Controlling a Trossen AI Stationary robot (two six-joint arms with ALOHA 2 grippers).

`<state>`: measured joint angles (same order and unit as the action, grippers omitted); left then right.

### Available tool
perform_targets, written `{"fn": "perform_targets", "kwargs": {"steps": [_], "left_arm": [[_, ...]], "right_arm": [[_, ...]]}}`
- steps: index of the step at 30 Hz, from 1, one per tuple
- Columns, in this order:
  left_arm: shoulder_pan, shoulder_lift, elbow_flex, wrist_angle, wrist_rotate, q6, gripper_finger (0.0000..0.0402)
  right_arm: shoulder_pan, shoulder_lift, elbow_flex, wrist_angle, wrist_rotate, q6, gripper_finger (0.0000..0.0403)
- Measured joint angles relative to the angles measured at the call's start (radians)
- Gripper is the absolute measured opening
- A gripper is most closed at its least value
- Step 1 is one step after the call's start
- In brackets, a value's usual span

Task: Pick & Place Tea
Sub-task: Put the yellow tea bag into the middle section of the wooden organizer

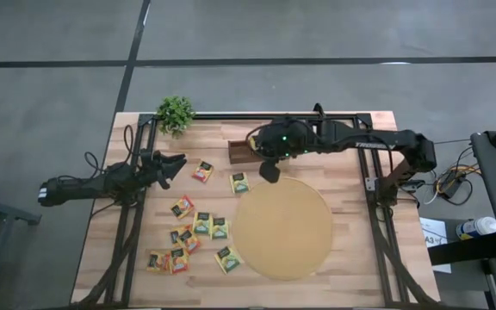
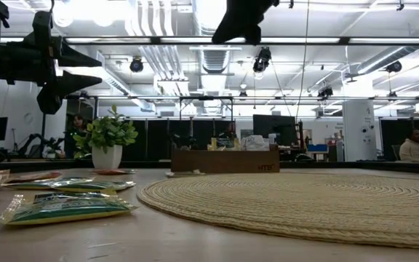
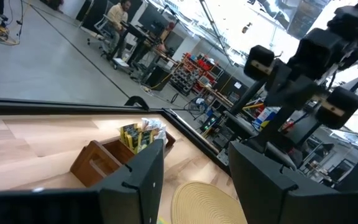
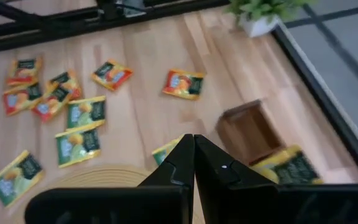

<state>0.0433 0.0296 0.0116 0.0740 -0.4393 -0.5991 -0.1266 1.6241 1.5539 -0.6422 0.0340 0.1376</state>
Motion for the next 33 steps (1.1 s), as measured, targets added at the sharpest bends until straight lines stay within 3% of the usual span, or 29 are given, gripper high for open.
{"fn": "perform_targets", "kwargs": {"steps": [8, 19, 23, 33], "left_arm": [[0.000, 0.002, 0.000, -0.001, 0.001, 0.000, 0.0174], [0.000, 0.018, 0.000, -0.002, 0.000, 0.000, 0.0174], [0.000, 0.021, 0.000, -0.001, 0.000, 0.000, 0.0174], [0.000, 0.021, 0.000, -0.001, 0.000, 0.000, 0.0174]], "right_arm": [[-0.010, 0.043, -0.027, 0.114, -0.050, -0.001, 0.0008], [-0.075, 0.175, -0.016, 0.102, -0.229, 0.000, 0.0016], [-0.086, 0.209, -0.016, 0.097, -0.275, -0.063, 0.0052], [-0.082, 0.313, -0.014, 0.054, -0.306, -0.284, 0.0190]]}}
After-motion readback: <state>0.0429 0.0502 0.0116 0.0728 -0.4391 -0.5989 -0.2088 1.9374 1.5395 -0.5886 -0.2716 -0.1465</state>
